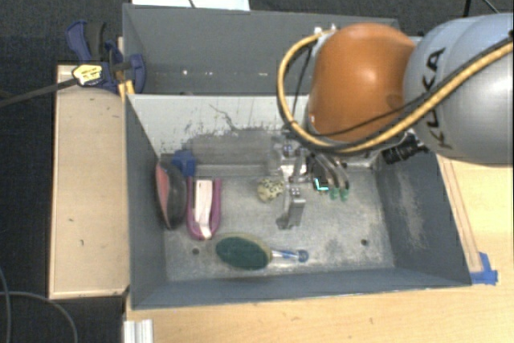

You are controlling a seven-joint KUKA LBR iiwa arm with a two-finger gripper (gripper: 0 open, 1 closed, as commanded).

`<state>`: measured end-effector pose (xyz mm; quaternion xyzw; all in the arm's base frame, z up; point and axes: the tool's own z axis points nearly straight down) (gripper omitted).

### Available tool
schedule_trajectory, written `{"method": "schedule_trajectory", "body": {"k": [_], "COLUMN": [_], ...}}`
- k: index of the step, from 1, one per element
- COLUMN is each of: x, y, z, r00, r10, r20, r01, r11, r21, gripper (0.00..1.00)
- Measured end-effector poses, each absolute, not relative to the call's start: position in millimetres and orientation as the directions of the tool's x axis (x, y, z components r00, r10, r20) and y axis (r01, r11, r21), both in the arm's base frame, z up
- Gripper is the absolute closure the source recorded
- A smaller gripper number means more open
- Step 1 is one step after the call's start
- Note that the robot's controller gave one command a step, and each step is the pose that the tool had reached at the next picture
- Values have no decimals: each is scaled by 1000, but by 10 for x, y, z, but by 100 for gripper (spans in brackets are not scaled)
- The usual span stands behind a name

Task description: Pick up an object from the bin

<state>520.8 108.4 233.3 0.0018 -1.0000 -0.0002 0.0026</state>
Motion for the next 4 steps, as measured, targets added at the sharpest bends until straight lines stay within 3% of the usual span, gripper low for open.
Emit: {"method": "schedule_trajectory", "body": {"k": [1, 2, 3, 4], "x": [4815, 4834, 4826, 4837], "y": [1646, 1559, 1566, 1564], "z": [2014, 680, 702, 708], "r00": [-931, -980, -980, -981], "r10": [-364, -199, -197, -194], "r20": [1, -4, -3, -6], "r01": [-364, -199, -197, -194], "r11": [931, 980, 980, 981], "r21": [2, 0, 1, 0], "gripper": [0, 0, 100, 0]}}
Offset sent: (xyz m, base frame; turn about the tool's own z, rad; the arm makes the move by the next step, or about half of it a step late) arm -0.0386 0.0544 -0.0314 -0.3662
